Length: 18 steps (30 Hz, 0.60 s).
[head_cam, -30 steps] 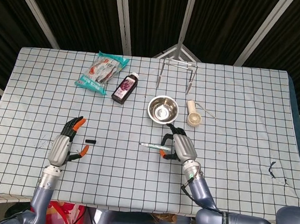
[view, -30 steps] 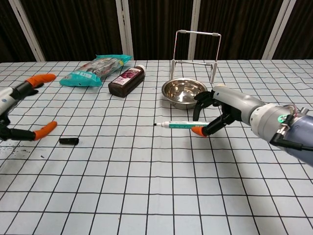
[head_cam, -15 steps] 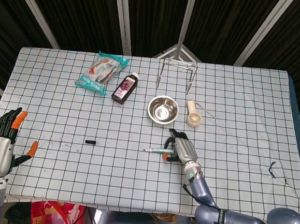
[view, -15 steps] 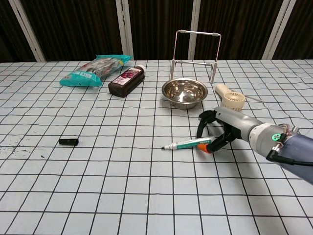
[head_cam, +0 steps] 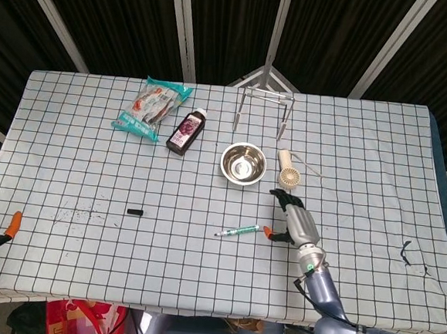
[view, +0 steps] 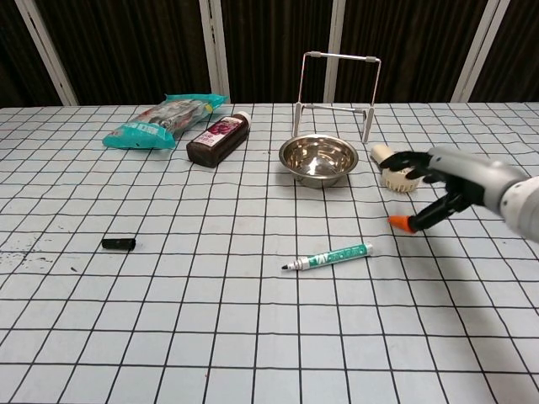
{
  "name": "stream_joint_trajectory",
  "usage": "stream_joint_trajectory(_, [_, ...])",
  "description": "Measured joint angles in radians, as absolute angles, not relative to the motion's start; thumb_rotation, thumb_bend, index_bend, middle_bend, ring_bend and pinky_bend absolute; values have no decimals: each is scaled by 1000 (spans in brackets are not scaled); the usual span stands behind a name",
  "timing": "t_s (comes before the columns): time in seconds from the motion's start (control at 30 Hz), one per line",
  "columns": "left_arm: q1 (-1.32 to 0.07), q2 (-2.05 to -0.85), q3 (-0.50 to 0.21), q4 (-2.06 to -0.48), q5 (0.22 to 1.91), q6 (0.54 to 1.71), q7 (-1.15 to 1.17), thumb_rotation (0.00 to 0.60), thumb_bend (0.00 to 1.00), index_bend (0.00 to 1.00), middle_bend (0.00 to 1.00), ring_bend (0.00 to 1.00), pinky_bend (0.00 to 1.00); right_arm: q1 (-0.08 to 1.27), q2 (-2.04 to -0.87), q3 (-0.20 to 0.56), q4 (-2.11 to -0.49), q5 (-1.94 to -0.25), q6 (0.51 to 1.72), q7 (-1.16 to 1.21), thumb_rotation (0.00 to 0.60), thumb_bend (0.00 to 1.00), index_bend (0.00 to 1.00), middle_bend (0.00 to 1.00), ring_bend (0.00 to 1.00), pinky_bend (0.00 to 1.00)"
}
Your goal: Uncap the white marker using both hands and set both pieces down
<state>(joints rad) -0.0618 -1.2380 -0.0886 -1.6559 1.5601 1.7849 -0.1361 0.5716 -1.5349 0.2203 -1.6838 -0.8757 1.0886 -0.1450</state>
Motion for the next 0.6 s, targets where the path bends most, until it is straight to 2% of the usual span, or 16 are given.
stream_joint_trajectory(0.33, [-27,-1232,-93,-1567,1464,1733,-166,600,492,132,58,0,55,362,-1319,186,-1703,-1121,1400,-55,600,345,242,92,106,40])
stream_joint_trajectory(0.6, [-8,-1219,-91,-1534,1448,1706,-218,600,492,119,61,0,61,234,-1144,90,-1663,-1277,1507,-83,600,344,242,92,106,40])
